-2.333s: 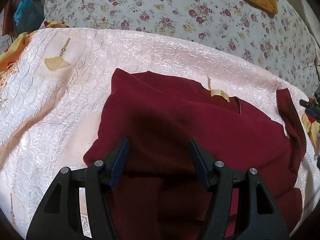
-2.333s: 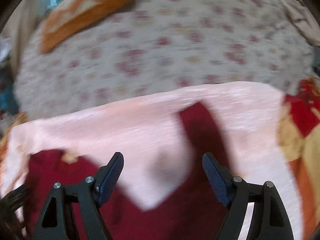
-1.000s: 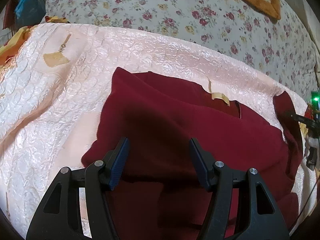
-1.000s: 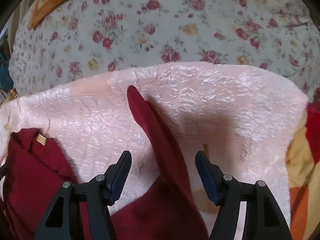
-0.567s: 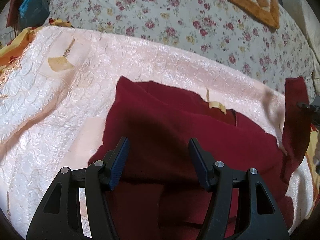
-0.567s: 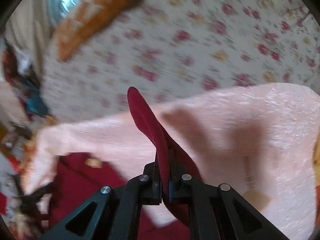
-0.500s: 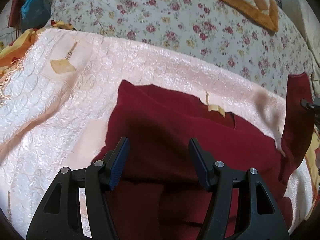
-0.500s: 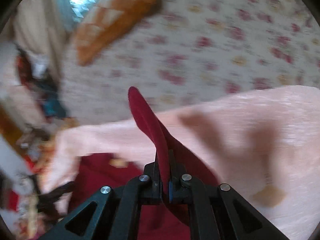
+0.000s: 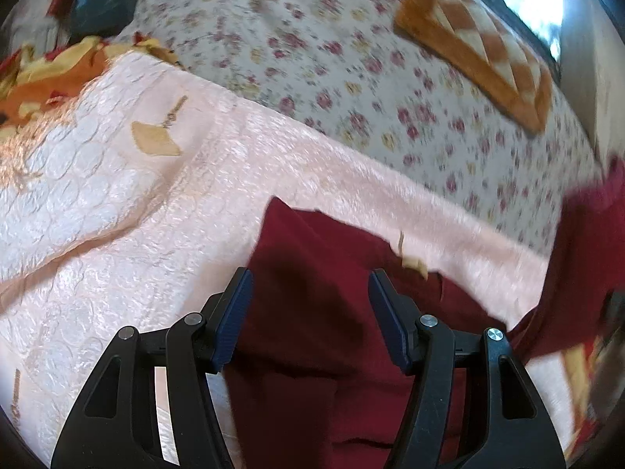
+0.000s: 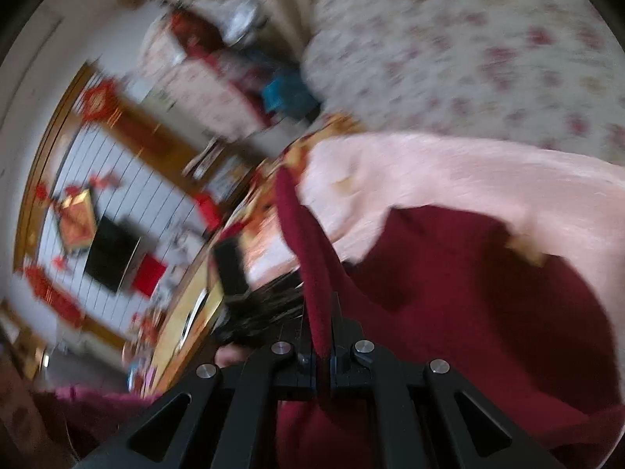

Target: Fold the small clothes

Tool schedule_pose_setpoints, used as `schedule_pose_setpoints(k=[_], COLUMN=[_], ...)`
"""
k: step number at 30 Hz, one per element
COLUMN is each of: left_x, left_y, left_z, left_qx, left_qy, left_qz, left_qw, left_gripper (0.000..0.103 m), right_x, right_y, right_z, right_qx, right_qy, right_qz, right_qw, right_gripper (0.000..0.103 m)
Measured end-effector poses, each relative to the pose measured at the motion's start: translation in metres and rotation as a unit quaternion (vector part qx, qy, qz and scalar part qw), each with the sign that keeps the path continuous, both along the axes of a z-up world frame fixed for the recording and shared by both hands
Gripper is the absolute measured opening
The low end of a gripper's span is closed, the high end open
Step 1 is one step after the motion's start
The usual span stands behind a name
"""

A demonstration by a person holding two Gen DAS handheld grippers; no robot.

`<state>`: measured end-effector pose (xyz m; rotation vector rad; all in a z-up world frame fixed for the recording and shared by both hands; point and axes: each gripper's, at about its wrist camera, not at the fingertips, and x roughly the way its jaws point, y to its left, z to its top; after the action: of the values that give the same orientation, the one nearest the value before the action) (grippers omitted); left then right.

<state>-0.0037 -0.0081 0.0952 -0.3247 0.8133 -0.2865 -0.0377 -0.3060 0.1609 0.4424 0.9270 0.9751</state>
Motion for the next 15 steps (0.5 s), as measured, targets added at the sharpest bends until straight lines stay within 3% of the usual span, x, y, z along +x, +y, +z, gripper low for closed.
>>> schedule_pose_setpoints(k=[5,9,14,15], left_x=[0.003,0.012,0.021,0.023], left_y=[0.029,0.025,0.010,0.007], left_z=[0.004,-0.004,-0.014,-0.016], left_qx=[-0.033,-0.029,-0.005,-0.004], left_qy=[0.000,0.015,0.024,0.027], left_qz=[0.042,0.040,0.022,0.016], left_qw=[0.9986,0.9987,0.9995,0.9995], left_gripper=[0.061,0.062,0.062,0.063], right_x=[0.033,0.080,0.132,0.139], right_y=[0.029,0.040,0.042,0.041], right_z=[-0.043,-0.092,-0.134,-0.139], right_qx=[-0.035,-0.084,-0.208,-0.206], right_qy=[0.036,0.076,0.062,0.062], right_qz=[0.031,0.043,-0.033,-0.050], right_qw=[0.998,0.993,0.976,0.975], right_gripper=[0.003,0.003,0.003,0.004])
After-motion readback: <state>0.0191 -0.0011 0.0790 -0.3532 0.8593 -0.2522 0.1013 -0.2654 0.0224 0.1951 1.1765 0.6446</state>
